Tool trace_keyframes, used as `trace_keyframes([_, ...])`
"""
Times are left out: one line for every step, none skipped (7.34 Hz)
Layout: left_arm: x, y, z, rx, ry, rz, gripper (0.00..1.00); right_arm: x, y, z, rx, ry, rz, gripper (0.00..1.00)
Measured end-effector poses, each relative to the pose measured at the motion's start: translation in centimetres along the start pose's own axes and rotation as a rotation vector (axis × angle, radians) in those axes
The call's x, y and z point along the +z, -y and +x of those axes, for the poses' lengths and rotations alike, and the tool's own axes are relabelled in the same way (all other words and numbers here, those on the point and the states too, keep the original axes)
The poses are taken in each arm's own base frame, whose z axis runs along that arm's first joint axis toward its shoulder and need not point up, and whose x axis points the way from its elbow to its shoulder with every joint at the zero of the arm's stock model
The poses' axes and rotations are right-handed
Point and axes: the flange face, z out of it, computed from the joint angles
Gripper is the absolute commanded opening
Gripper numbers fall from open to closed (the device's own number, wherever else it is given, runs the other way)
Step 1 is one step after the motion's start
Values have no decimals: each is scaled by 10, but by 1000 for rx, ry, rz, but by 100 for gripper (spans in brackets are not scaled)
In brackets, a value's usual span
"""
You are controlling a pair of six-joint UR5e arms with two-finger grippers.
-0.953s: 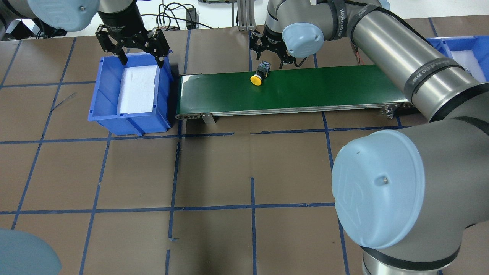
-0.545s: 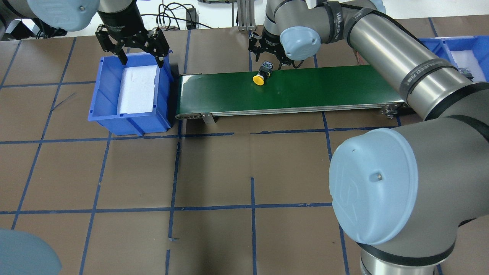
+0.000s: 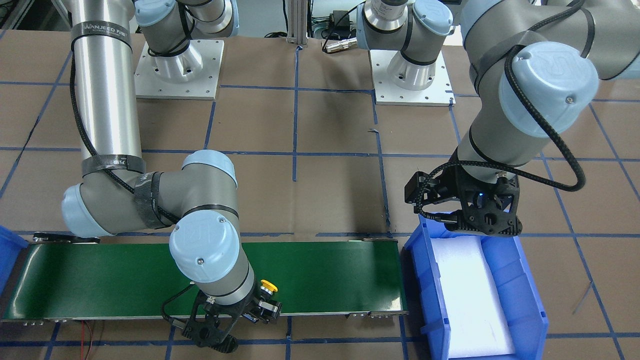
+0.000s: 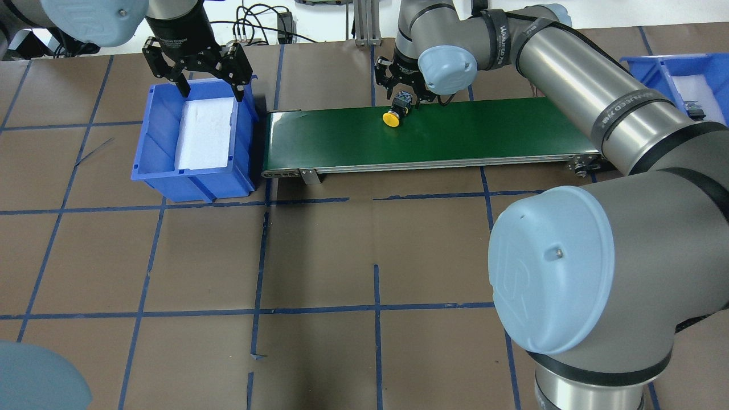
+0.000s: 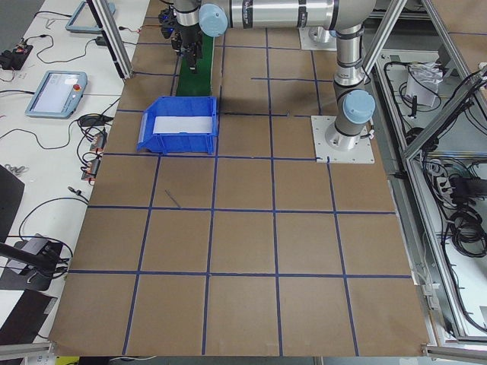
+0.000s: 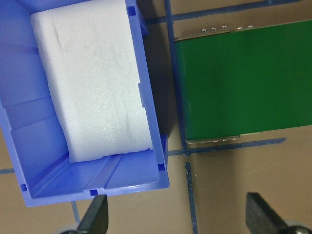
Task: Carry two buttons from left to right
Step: 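Close the right gripper on the yellow button and lift it, then carry the yellow button with the right gripper into the right blue bin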
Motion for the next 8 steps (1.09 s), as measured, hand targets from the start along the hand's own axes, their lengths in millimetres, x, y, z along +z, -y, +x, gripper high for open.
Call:
trace_keyframes([0,0,0,0,0,0,100,0,-1,1,-31,-3,-2,8])
trace_keyframes([0,0,0,0,0,0,100,-1,-2,3,-50,-5,-6,8])
trace_keyframes([1,0,0,0,0,-1,100,-2,-1,4,-57,-4,-9,8])
trace_keyframes([1,0,0,0,0,-2,100,-6,4,10,-68,-3,-6,8])
trace_keyframes([1,0,0,0,0,-2,100,-16,19,27,-103,-8,-3,8])
trace_keyframes([1,0,-1,-1,0,-2,100,-34,41,58,-160,-17,-5,8])
trace_keyframes([1,0,-1,-2,0,-2,100,-55,66,98,-235,-25,-8,8])
trace_keyframes([1,0,-2,-3,0,-2,100,-73,92,144,-312,-33,-11,8])
